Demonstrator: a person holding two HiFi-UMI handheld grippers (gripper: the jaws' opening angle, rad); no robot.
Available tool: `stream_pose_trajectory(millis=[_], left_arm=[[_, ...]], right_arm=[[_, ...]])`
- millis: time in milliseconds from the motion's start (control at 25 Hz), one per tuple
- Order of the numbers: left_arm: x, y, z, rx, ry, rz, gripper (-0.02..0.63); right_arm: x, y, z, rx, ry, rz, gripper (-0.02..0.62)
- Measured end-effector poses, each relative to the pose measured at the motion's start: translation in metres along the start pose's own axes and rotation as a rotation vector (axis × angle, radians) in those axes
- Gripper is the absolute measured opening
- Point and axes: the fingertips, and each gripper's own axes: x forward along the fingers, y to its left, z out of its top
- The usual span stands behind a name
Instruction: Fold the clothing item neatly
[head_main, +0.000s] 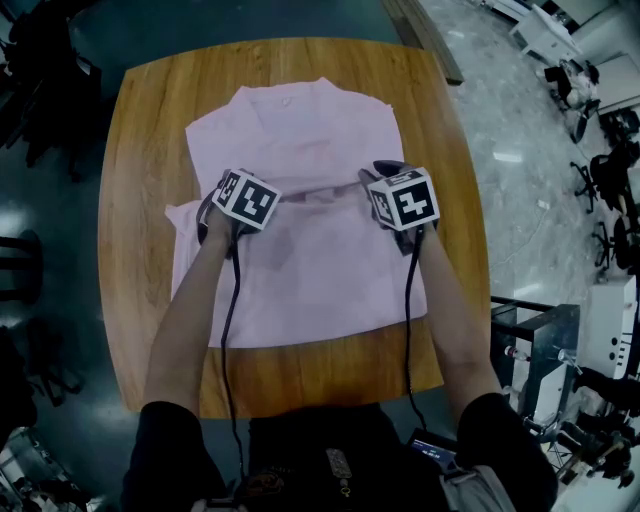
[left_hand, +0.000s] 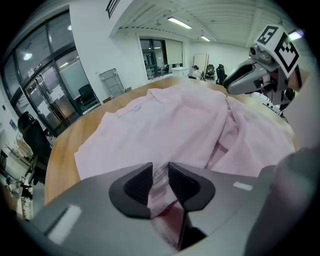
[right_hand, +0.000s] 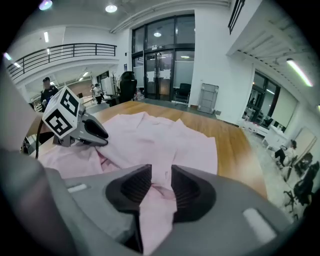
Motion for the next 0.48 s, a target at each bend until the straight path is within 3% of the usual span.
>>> stream_pose_trajectory(millis=[320,480], left_arm=[[-0.029,0.03,0.025,-0.062,-0.117,0.02,0.107],[-0.034,0.065,0.042,-0.077,-0.15,0.05,0.107]], right_arm=[[0.012,-0.01,0.028,0.007,-0.037,0.034,0.115],[0.037,-0.015,0.045,0.013,-0.033,0.069,0.168]])
